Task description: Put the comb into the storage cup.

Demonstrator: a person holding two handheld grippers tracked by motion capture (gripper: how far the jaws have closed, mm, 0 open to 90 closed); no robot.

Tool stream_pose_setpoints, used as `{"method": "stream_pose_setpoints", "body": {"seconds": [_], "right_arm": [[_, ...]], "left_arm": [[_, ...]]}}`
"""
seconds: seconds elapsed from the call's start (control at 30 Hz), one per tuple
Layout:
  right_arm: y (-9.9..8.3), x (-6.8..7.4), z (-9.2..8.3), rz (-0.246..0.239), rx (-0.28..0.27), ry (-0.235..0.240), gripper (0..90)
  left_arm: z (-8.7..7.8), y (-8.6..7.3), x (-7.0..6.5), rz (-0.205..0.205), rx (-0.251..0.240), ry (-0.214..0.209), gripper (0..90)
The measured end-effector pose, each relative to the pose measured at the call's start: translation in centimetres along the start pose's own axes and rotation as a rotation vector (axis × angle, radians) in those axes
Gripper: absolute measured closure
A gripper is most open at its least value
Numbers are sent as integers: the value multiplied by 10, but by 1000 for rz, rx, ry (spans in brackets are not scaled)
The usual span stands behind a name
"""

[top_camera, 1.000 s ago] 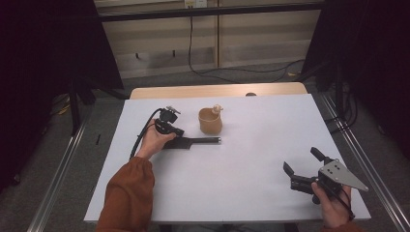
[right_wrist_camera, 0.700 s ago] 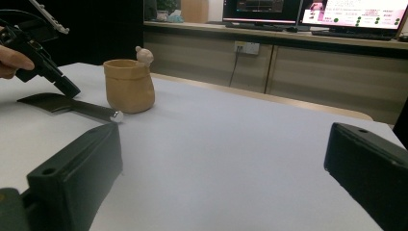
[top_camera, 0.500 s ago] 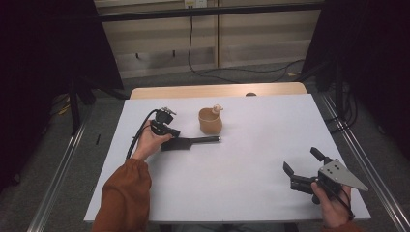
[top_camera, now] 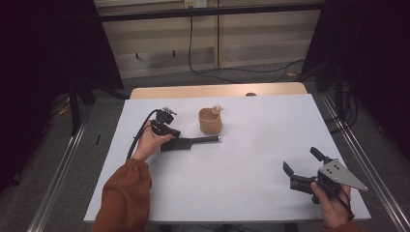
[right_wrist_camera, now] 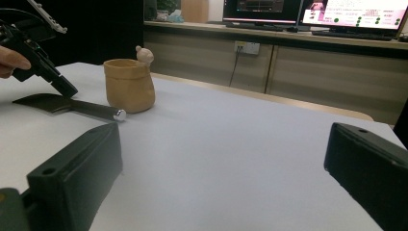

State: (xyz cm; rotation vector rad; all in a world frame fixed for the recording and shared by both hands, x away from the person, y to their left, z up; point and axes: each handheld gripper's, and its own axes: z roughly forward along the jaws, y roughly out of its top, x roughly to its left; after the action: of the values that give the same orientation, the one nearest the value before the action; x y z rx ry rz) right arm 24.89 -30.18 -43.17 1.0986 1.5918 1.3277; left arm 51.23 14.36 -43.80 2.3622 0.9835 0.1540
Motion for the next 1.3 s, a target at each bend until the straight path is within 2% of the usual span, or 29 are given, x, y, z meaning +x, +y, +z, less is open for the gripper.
{"method": "stream_pose_setpoints", "body": {"seconds": [0.1,0.17,0.33,0.37,0.47,0.7,0.73,0.87,1.07,1.27,1.3], "right_arm": [[0,0,0,0,-1,1,0],[0,0,0,0,0,0,0],[0,0,0,0,-3,1,0],[0,0,0,-1,-2,1,0],[0,0,0,0,-1,1,0],[0,0,0,-2,0,1,0],[0,0,0,-2,0,1,0],[0,0,0,0,-2,1,0],[0,0,0,0,-1,0,0],[0,0,0,0,-2,1,0],[0,0,0,0,-2,1,0]], "left_arm": [[0,0,-1,-4,-3,-10,900],[0,1,-1,11,11,-10,900],[1,1,-3,6,5,-16,900],[0,1,-2,15,14,-17,900],[1,1,-4,3,4,-18,900],[1,0,-5,21,8,-26,900],[0,0,-5,33,18,-28,900],[1,1,-6,27,14,-37,900],[0,1,-7,46,28,-40,900],[0,1,-7,44,26,-40,900],[1,1,-8,33,20,-38,900]]}}
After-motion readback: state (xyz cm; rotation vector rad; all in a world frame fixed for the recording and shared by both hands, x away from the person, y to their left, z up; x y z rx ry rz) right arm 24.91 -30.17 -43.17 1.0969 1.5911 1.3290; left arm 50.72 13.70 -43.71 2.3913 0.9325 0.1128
